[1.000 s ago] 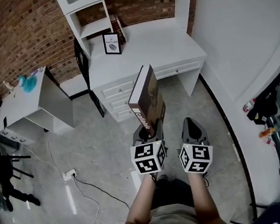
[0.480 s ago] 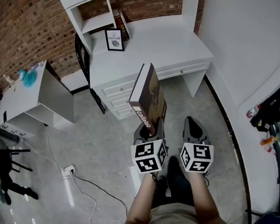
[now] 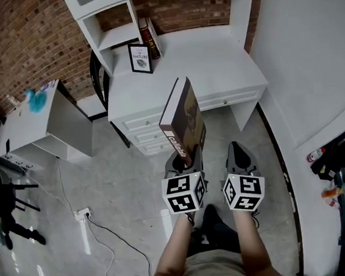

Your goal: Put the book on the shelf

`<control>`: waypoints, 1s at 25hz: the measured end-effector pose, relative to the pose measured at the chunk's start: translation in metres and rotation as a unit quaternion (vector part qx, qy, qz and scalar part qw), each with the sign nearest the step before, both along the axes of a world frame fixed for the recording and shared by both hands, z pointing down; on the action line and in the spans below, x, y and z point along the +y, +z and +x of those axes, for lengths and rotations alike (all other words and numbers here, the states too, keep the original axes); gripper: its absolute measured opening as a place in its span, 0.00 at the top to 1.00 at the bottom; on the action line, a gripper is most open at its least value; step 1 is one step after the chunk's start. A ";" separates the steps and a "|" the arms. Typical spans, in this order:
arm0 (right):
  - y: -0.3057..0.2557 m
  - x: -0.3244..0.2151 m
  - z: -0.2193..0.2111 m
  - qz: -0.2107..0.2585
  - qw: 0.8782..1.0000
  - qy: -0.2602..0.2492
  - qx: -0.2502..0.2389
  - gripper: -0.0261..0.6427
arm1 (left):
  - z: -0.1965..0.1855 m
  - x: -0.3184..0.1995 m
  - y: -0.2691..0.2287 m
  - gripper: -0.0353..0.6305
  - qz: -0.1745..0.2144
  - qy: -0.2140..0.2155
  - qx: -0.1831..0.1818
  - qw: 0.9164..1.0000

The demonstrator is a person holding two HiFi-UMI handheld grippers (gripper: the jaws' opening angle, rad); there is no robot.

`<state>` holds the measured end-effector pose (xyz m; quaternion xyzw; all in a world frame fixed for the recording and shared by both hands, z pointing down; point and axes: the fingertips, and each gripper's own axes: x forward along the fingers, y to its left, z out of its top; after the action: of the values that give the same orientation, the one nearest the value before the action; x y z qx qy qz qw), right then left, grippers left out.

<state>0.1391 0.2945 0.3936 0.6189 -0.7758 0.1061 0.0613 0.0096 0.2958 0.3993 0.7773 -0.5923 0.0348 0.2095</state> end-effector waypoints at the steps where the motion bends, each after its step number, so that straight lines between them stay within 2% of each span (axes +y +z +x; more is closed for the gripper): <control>1: 0.000 -0.008 0.003 0.001 1.000 -0.003 -0.001 0.94 | 0.002 -0.007 0.000 0.72 0.000 -0.003 0.000 1.000; 12: 0.000 -0.079 0.021 0.000 0.999 -0.037 -0.008 0.94 | 0.025 -0.071 0.001 0.72 -0.003 -0.028 -0.009 1.000; 25: 0.015 -0.123 0.018 -0.013 0.998 -0.054 -0.012 0.94 | 0.027 -0.115 0.014 0.72 -0.019 -0.038 -0.005 0.999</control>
<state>0.1568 0.1715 0.4082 0.5742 -0.8071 0.1202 0.0660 0.0362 0.1808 0.4134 0.7500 -0.6214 0.0422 0.2228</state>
